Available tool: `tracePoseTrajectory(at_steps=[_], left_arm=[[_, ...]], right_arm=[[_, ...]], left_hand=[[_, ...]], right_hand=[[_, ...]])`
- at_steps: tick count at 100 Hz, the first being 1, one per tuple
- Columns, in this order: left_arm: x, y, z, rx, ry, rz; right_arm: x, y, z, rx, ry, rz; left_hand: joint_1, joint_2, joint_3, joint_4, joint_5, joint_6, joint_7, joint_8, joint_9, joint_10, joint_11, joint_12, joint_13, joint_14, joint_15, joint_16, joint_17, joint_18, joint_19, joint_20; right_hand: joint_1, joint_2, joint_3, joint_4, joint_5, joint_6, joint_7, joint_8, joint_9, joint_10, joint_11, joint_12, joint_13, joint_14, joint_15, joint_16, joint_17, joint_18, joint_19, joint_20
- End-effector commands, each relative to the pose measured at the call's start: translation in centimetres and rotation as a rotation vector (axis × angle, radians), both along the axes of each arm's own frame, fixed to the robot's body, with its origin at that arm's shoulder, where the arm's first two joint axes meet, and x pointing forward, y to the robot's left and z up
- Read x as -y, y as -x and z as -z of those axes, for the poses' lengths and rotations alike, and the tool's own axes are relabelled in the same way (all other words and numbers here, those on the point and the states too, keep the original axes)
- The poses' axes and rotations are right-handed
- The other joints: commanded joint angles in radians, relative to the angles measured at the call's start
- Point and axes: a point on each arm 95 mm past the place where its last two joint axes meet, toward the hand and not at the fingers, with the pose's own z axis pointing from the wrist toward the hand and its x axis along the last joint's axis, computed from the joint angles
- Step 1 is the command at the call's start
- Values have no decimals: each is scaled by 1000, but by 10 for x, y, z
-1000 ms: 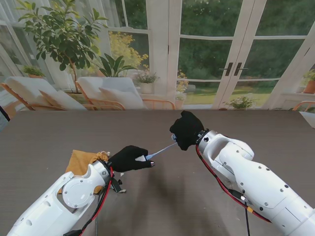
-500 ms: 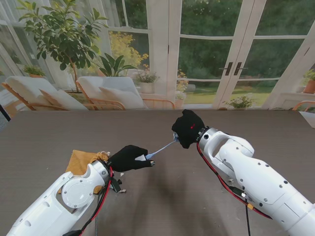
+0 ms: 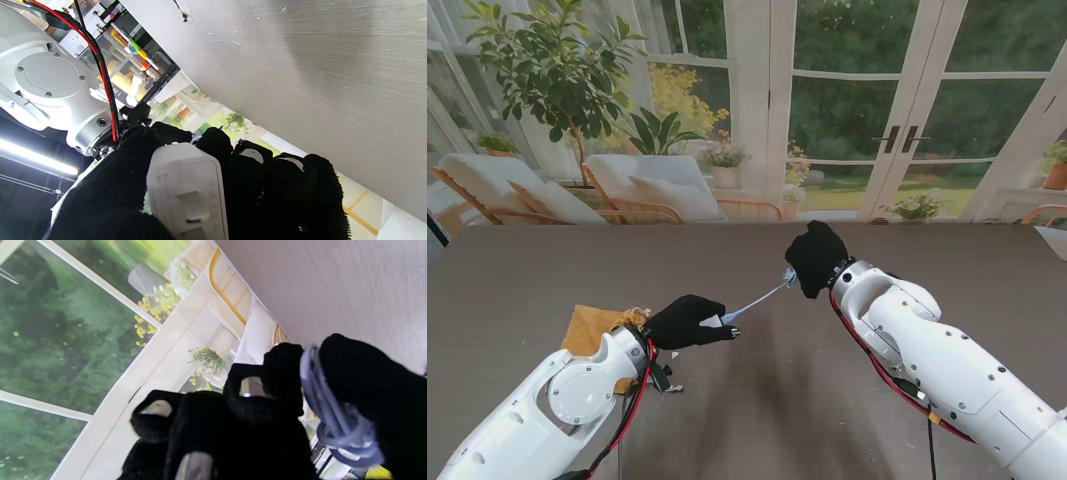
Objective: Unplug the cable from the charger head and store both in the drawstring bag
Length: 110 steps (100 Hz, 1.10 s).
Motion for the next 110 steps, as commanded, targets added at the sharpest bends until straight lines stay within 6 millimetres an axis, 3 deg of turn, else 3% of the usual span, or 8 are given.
tracePoseTrajectory(at_steps=[1, 35, 61, 81, 91, 103, 110], left_arm=[[-2, 3, 3, -16, -19, 10], [-1, 3, 4, -32, -23, 13], [0, 2, 4, -48, -21, 16], [0, 3, 3, -59, -23, 17], [0, 3, 3, -65, -26, 17], [1, 3, 3, -71, -27, 18], [1, 2, 3, -72, -27, 20]], right_arm=[[13, -5, 4, -7, 20, 50], [14, -1, 10, -66, -80, 60], [9, 11, 17, -127, -180, 35], [5, 15, 22, -167, -215, 12], [4, 16, 24, -189, -215, -10], [4, 17, 26, -217, -219, -30], [4, 17, 27, -227, -221, -39]], left_hand=[[51, 66, 80, 22, 87, -60, 64, 0, -16, -20, 19, 12, 13, 17, -9, -1, -13, -62, 122, 22], [53, 67, 78, 22, 86, -61, 65, 0, -17, -20, 18, 12, 12, 17, -10, -2, -15, -64, 120, 20], [54, 68, 75, 23, 83, -61, 63, -1, -20, -19, 15, 11, 9, 17, -13, -2, -19, -65, 119, 19], [54, 70, 71, 23, 81, -61, 61, -2, -22, -18, 13, 10, 6, 17, -17, -3, -22, -67, 117, 17], [56, 70, 71, 23, 80, -61, 59, -3, -25, -17, 9, 9, 3, 17, -20, -4, -25, -67, 116, 16], [56, 70, 69, 23, 80, -62, 57, -4, -26, -17, 8, 8, 1, 18, -22, -4, -27, -67, 115, 16], [55, 71, 67, 23, 79, -63, 57, -5, -27, -16, 6, 8, -2, 18, -24, -5, -27, -67, 115, 15]], right_hand=[[139, -22, 192, 83, 100, 11, 79, 29, 72, 103, 91, 16, 5, -249, 22, 12, 567, -182, 269, 42], [118, 21, 192, 61, 74, 18, 86, 40, 72, 97, 93, 14, 5, -246, 22, 10, 566, -174, 270, 41], [66, 83, 193, 53, 69, 28, 78, 6, 72, 125, 92, 9, 4, -225, 30, 12, 566, -162, 270, 45], [45, 122, 154, -21, 49, 63, 60, -15, 72, 156, 77, 2, 4, -208, 33, 10, 566, -157, 270, 42], [19, 211, 86, -37, 42, 88, 36, -29, 73, 175, 57, -5, 3, -206, 34, 7, 565, -155, 270, 38], [-31, 415, -45, 4, 35, 124, -2, -27, 73, 188, 36, -13, 4, -212, 32, 4, 563, -140, 270, 25], [-44, 480, -88, 14, 28, 132, -10, -26, 72, 187, 30, -15, 4, -217, 31, 4, 562, -135, 270, 24]])
